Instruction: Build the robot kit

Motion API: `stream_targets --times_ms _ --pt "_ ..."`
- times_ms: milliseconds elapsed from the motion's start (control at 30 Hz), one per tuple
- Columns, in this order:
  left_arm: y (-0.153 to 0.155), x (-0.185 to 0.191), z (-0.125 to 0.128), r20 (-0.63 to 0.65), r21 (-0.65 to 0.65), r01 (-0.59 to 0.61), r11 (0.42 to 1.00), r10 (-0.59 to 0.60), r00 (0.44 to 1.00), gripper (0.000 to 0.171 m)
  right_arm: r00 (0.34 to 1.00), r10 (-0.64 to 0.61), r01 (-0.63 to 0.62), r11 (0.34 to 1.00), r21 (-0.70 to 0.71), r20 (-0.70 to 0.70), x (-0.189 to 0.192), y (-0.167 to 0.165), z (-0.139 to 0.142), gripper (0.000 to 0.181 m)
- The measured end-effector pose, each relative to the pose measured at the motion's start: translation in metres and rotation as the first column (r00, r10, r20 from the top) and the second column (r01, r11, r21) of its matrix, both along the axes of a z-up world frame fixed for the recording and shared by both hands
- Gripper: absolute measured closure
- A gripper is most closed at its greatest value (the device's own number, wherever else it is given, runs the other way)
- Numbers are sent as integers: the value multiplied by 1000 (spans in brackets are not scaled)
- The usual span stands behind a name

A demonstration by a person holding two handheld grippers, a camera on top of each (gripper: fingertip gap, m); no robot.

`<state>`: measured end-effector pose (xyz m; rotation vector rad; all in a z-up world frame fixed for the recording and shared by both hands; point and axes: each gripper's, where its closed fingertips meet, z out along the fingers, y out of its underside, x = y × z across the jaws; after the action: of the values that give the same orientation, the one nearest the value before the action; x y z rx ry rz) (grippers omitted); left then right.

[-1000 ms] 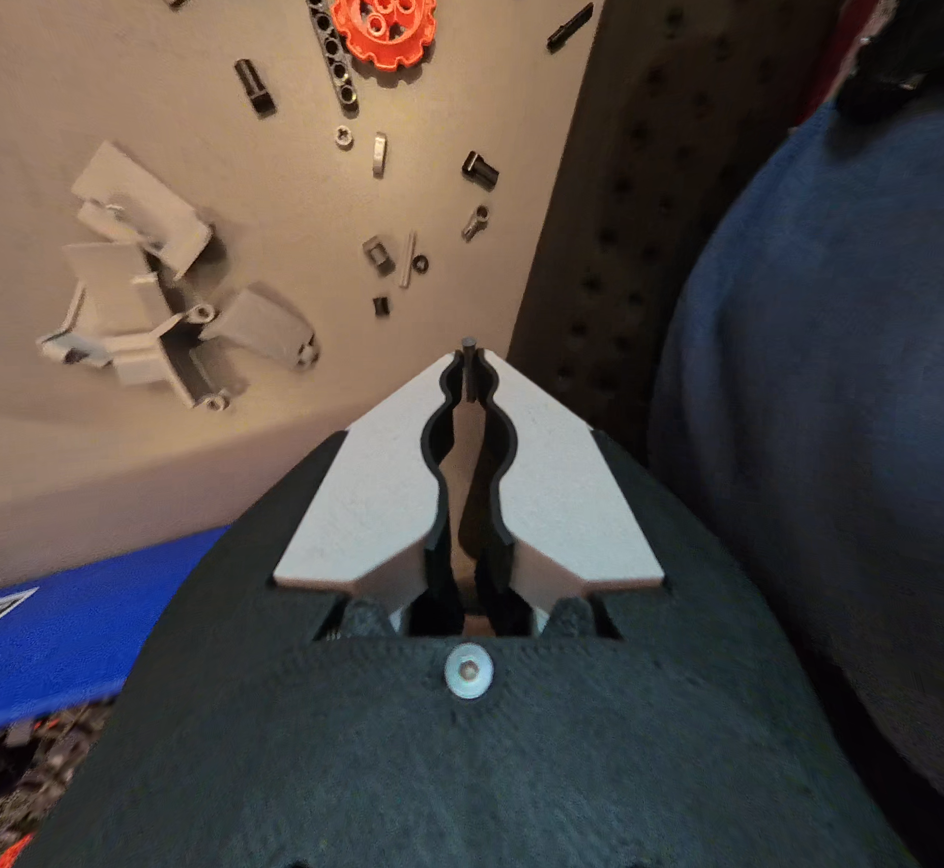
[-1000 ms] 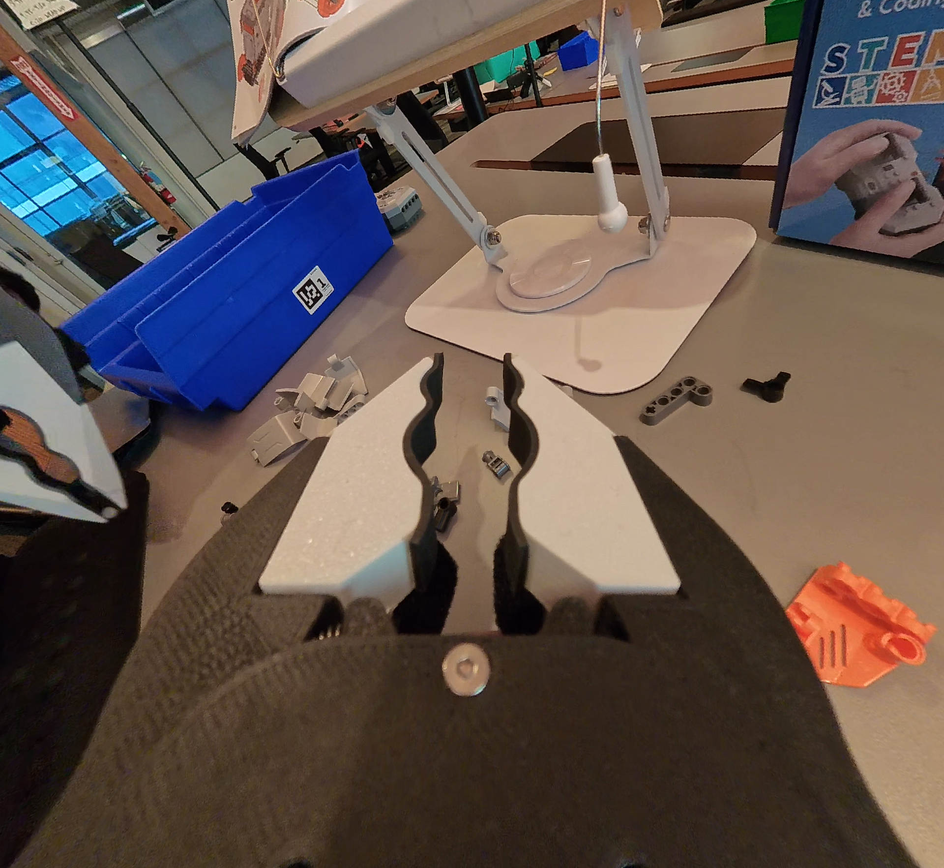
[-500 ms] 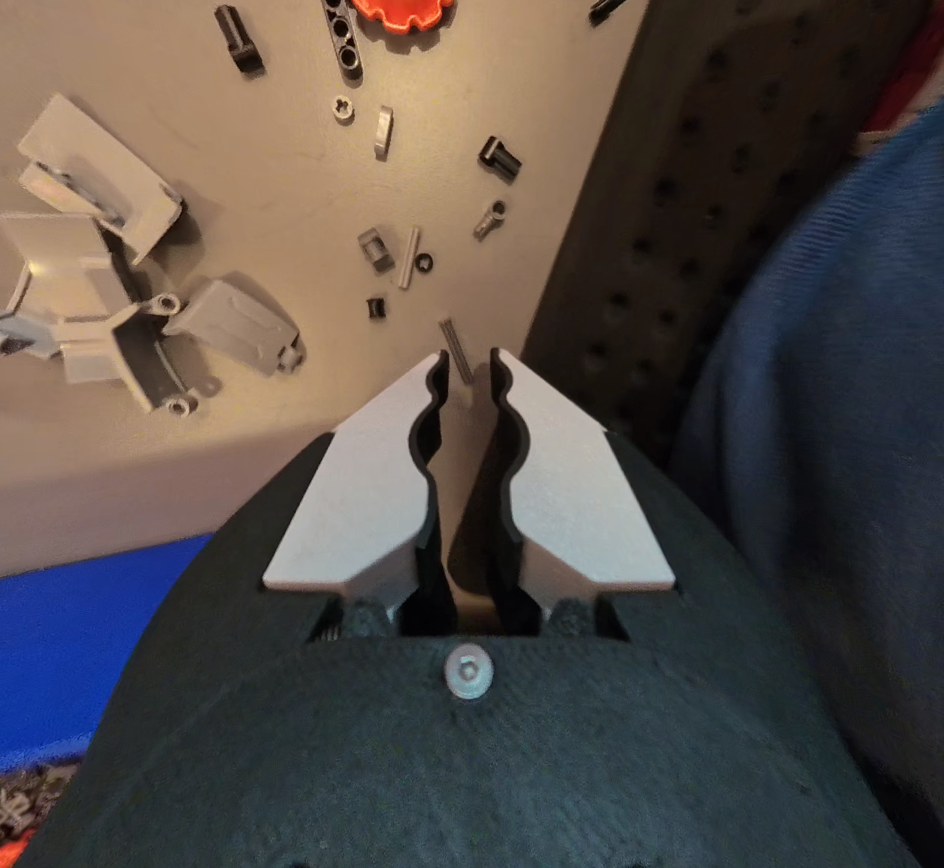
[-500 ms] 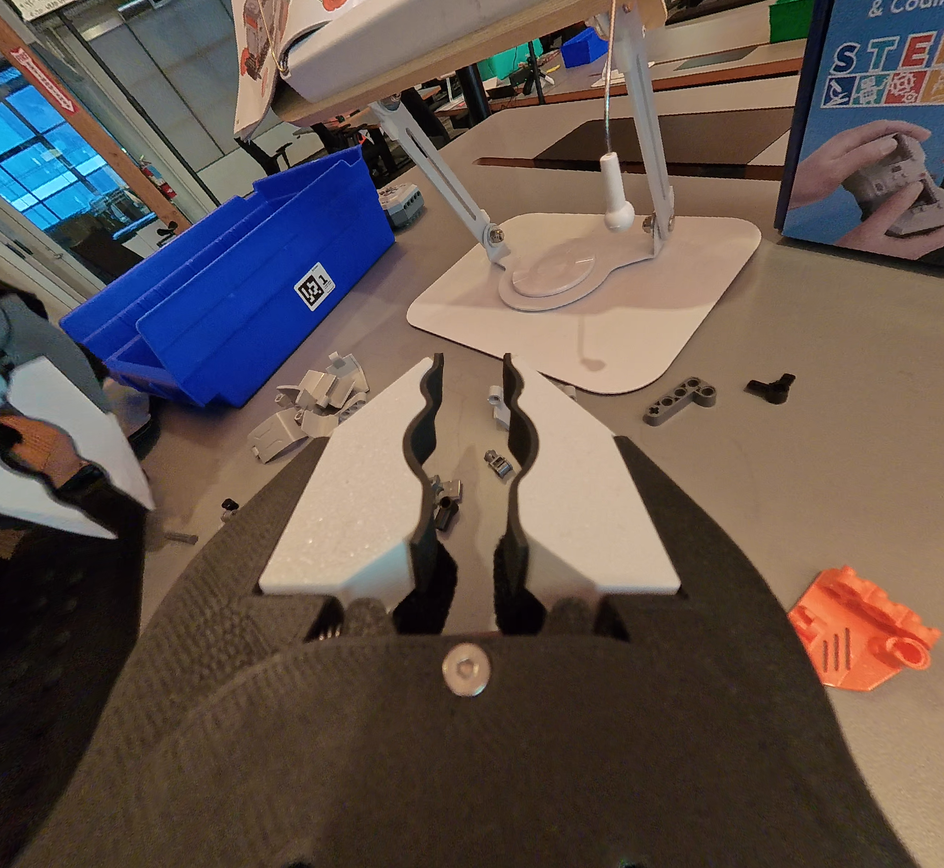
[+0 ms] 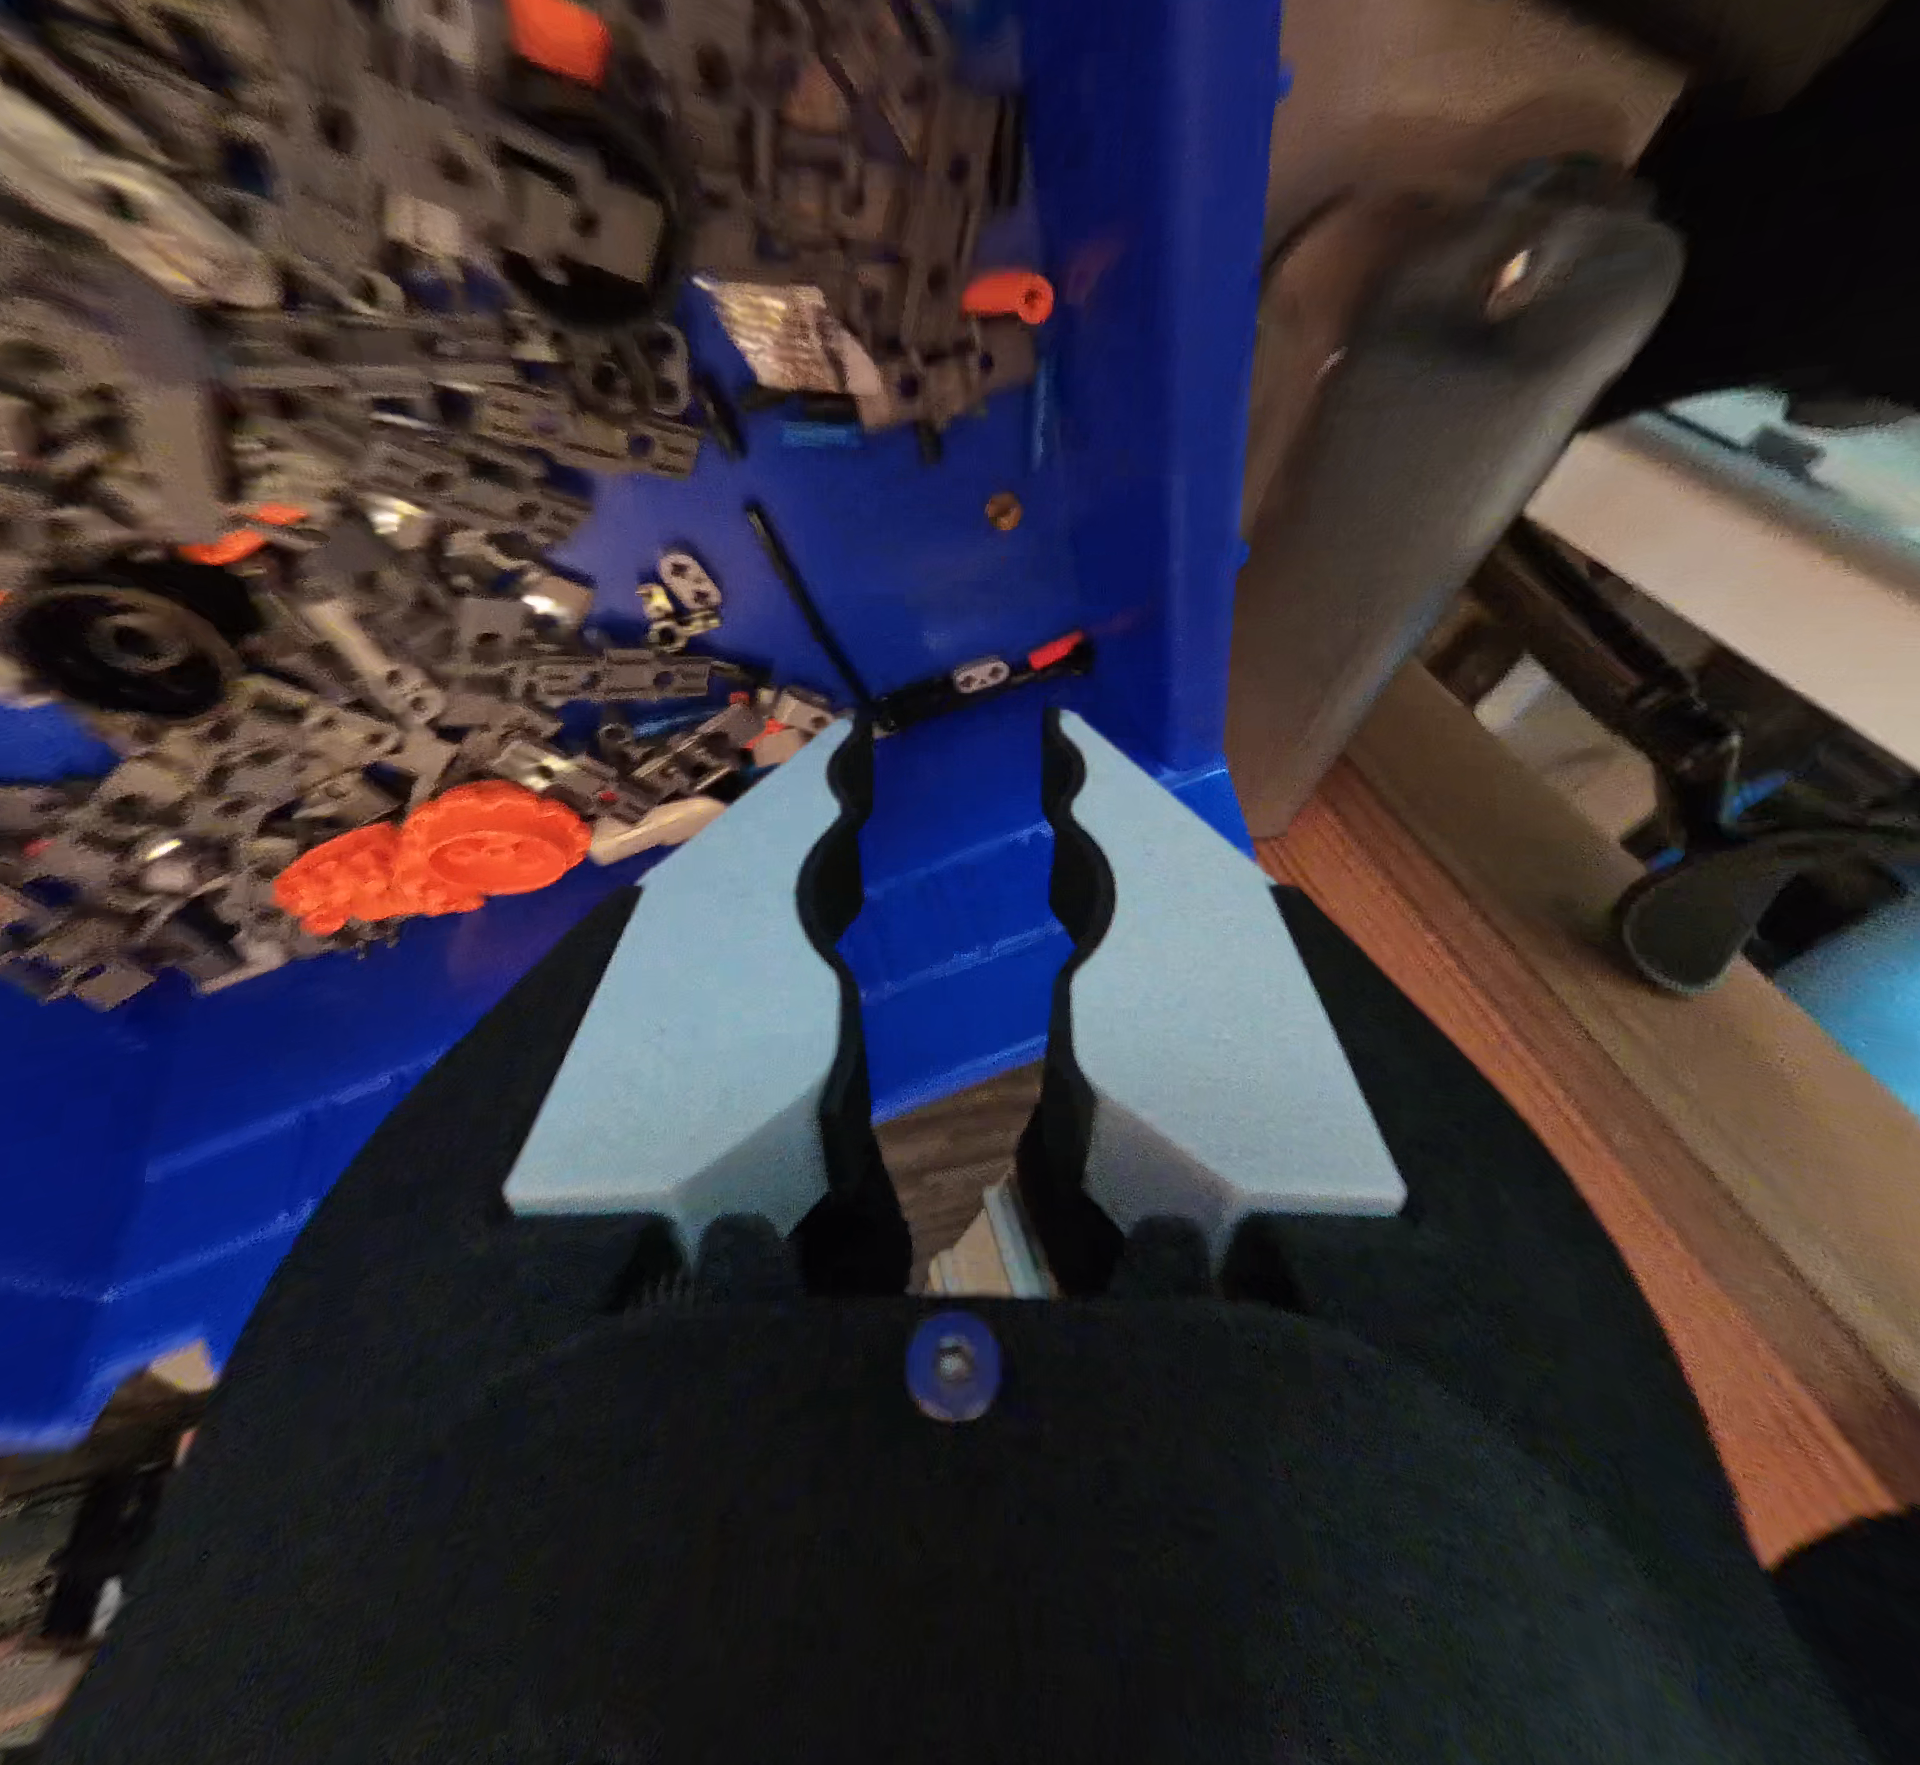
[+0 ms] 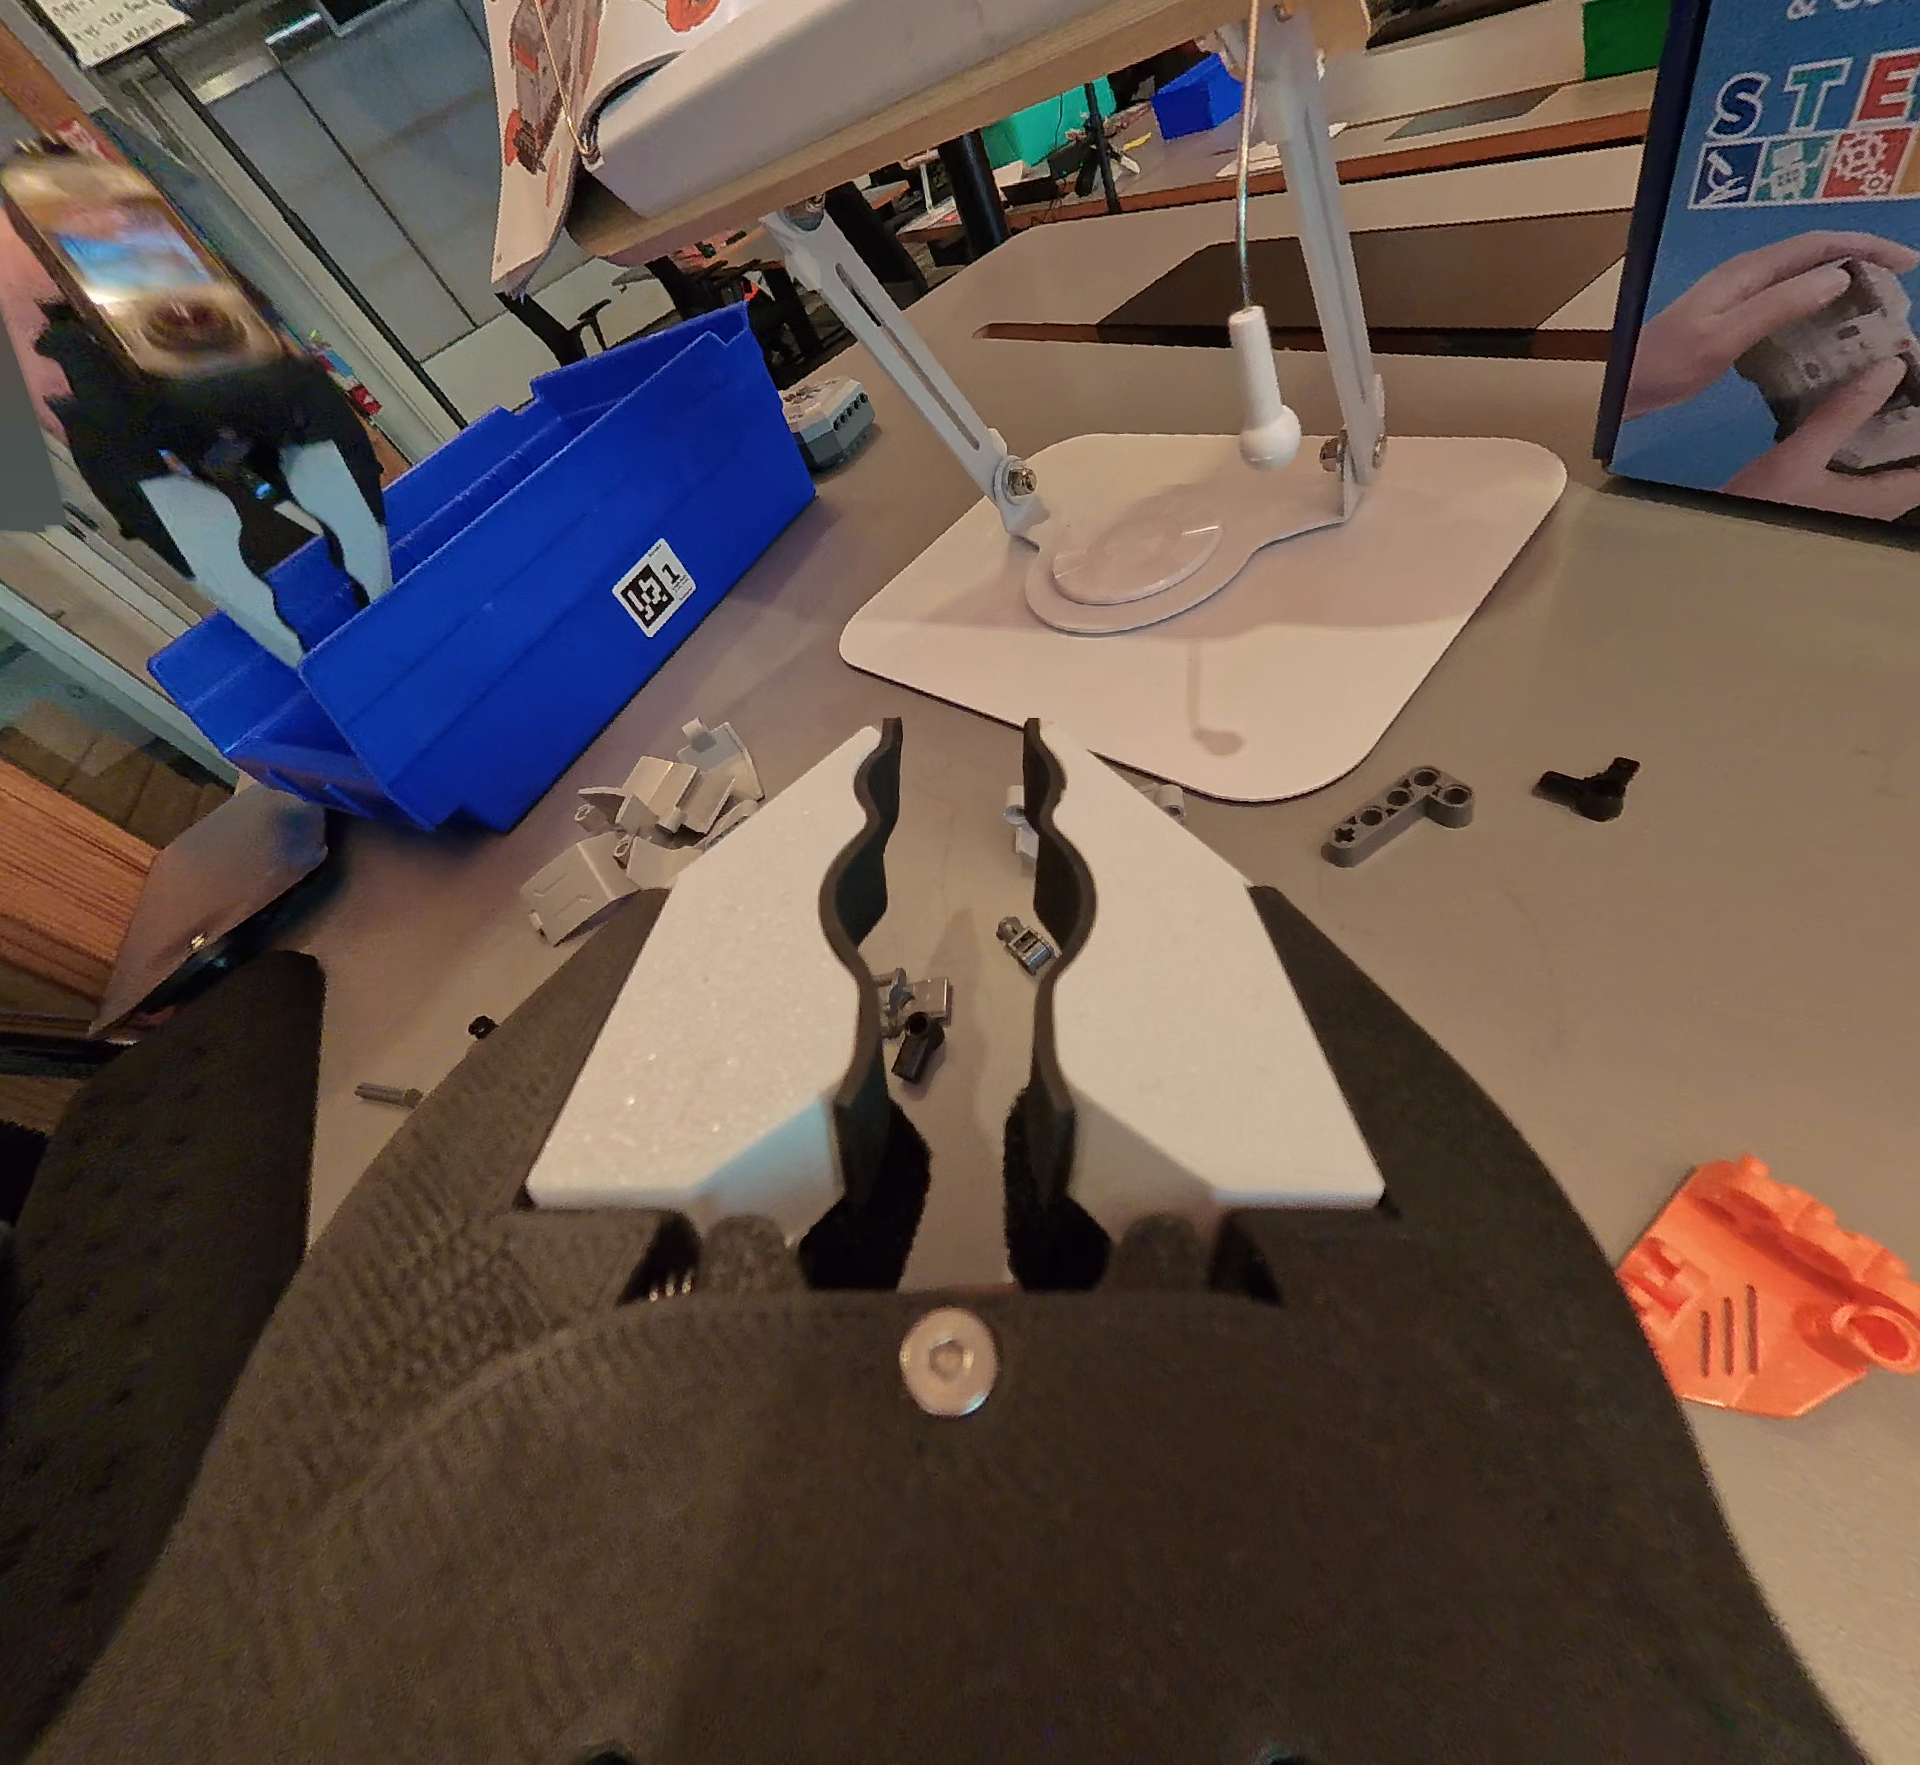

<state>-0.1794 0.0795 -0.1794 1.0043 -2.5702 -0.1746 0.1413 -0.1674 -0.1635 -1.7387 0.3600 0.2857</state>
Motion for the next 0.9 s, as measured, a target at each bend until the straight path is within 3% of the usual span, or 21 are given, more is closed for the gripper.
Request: stream_targets --times_ms 133,333,567,900 --pt "-5 -31 -22 -146 -40 107 993 -111 983 130 1000 2 -2 1000 -2 -6 0 0 -1 160" --pt "3 -42 -39 -193 -8 211 977 -209 959 114 1000 1 -1 1000 4 -15 1 0 0 160" --pt "9 -44 -50 -140 44 271 962 -262 955 110 1000 -1 1 1000 12 -20 2 -1 1 160" --pt "11 -34 -58 36 145 198 969 -205 978 129 1000 -1 2 1000 12 -14 1 -1 1 160"
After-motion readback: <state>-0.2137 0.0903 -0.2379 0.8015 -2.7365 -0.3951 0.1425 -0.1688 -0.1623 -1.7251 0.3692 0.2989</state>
